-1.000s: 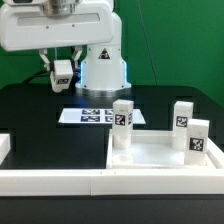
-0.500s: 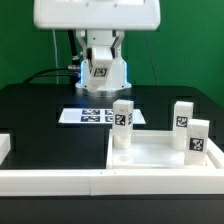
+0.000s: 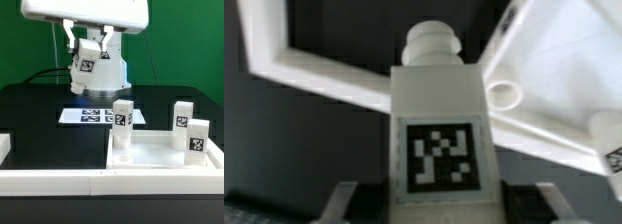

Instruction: Assemble square table

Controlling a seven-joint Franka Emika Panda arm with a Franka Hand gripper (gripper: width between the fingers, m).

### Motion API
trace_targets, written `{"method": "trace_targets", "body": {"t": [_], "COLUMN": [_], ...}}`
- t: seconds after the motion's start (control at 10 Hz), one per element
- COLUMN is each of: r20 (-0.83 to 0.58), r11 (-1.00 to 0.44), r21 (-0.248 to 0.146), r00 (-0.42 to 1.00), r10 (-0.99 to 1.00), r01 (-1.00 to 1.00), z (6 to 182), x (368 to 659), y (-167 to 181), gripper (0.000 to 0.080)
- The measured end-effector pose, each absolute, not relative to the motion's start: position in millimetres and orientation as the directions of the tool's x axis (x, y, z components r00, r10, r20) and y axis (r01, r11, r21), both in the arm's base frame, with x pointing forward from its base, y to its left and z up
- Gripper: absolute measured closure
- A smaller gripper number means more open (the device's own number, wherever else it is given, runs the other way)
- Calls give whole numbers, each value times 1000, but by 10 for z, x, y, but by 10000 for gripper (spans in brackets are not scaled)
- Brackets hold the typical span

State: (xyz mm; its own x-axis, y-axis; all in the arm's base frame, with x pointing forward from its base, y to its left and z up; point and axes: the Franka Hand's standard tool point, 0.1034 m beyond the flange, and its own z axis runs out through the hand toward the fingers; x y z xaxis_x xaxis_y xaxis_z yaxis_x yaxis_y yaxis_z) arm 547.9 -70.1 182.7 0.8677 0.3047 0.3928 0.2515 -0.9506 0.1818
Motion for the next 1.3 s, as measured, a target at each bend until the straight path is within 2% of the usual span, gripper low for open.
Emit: {"method": "trace_targets", "body": {"t": [0.1,0.2,0.3,0.4,0.5,0.6,0.7,1.0,1.1,1.2,1.3], "r20": [402,433,437,442,454,468,465,461,462,459,458], "r11": [-953,-953,-975,-983,-993,-994,-993,-994,-992,-987,-989], "r21": [179,198,132,89,38,21,32,29,45,78,80], "r00": [865,852,873,878,883,877,878,881,878,874,876], "r10": [299,295,218,183,120,107,113,106,128,162,151], "r01": [246,229,177,160,116,110,110,104,121,143,128], "z": [1782,1757,1644,1623,1682,1773,1734,1713,1705,1648,1572], "x": [5503,5587,5700,5873,6046,6175,6135,6119,6100,6007,5948], "y": [-620,-558,-267,9,214,321,253,244,190,-49,-153], "gripper": [511,511,511,511,511,511,511,511,511,511,511]}}
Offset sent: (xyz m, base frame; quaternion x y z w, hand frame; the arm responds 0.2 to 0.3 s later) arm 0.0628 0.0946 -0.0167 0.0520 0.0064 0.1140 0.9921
